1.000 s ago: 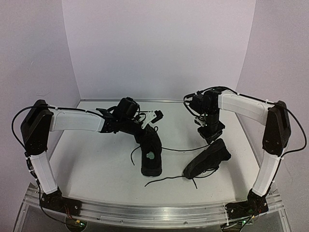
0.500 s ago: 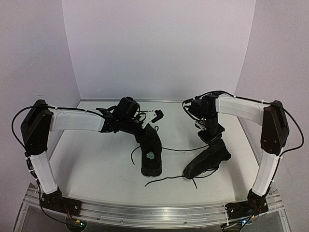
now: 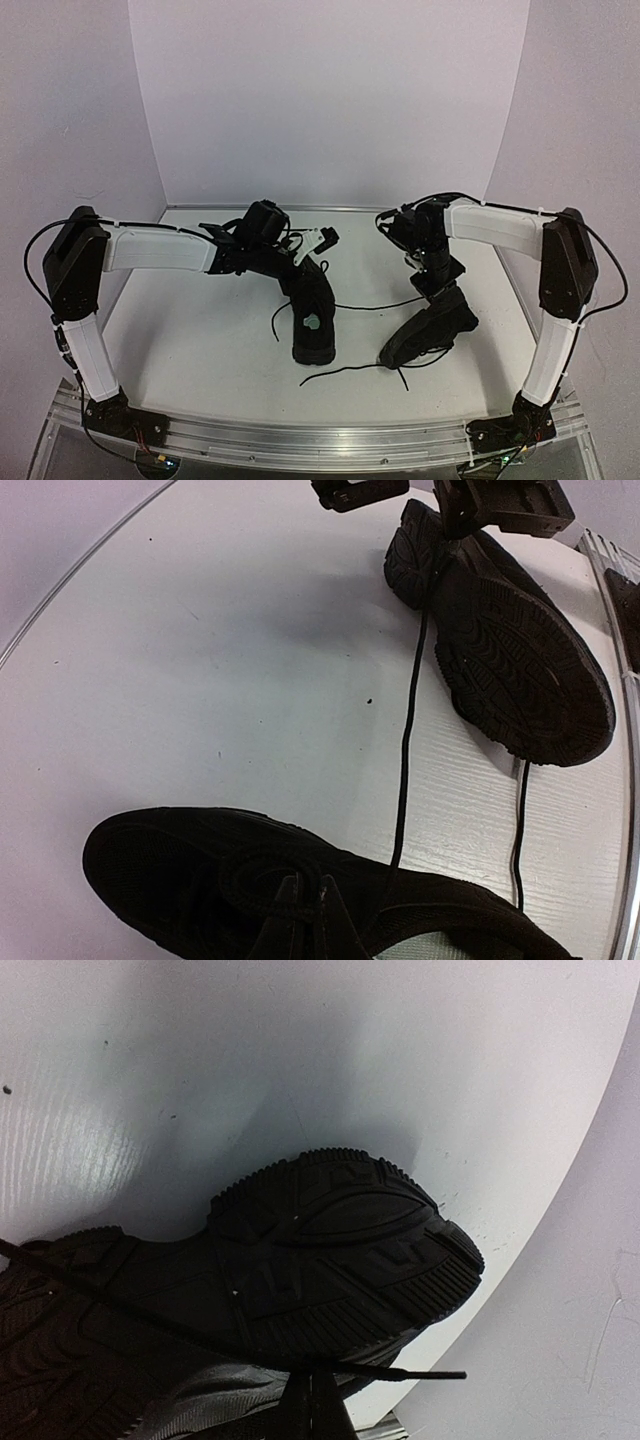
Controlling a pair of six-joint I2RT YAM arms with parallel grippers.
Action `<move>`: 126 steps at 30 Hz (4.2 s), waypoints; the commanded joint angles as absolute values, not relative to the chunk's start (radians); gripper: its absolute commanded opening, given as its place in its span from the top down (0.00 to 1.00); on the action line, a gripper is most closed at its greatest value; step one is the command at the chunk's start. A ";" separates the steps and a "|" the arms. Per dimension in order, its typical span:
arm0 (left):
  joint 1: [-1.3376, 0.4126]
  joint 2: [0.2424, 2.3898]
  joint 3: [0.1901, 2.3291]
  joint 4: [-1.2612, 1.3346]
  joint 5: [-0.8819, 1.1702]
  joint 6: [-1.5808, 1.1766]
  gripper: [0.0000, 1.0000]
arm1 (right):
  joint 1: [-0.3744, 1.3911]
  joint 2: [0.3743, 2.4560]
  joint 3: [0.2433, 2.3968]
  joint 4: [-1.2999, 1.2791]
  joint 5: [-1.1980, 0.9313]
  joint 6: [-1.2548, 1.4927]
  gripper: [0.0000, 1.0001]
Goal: Tie the shoes
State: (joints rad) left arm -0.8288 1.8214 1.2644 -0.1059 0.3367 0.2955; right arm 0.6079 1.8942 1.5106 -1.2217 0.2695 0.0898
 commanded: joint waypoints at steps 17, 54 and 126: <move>-0.830 1.777 1.251 -0.040 0.351 0.338 1.00 | 0.618 1.923 1.866 -1.125 0.014 0.128 1.00; -0.867 1.693 1.108 0.023 0.286 0.443 1.00 | 0.569 2.002 1.932 -0.604 -0.776 0.510 0.44; -0.555 1.703 1.119 -0.455 0.373 0.567 0.52 | 0.692 2.044 1.728 -0.552 -0.863 0.520 1.00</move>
